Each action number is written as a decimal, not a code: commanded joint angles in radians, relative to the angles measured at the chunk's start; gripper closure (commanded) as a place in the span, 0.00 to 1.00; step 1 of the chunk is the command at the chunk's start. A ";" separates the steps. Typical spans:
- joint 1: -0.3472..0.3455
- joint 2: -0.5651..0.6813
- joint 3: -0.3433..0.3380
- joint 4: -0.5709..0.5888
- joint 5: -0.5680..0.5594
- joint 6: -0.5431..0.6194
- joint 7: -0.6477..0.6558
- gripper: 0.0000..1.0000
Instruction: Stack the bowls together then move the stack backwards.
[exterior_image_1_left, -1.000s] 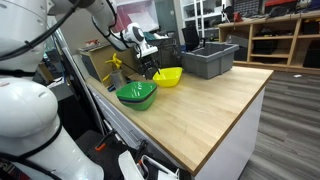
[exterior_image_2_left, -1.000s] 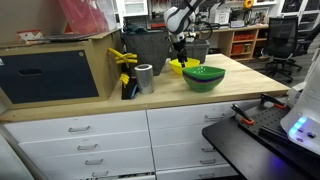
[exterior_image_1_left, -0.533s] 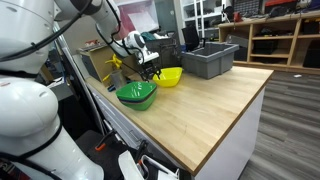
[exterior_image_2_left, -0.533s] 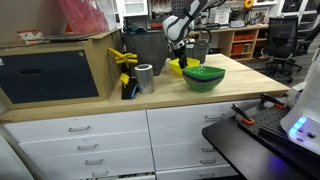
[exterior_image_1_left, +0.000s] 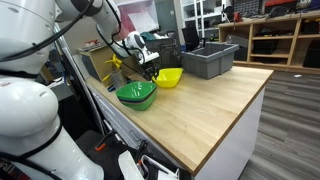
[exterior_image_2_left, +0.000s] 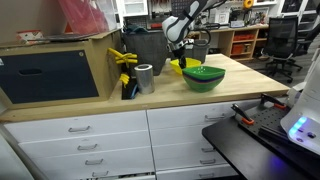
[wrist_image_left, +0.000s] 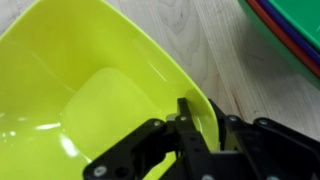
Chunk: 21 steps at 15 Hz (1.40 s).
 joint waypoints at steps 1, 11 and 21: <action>0.020 -0.022 -0.019 0.004 -0.024 -0.003 0.004 1.00; 0.065 -0.182 -0.053 -0.071 -0.115 -0.031 0.099 0.98; 0.118 -0.400 -0.002 -0.242 -0.100 -0.101 0.244 0.98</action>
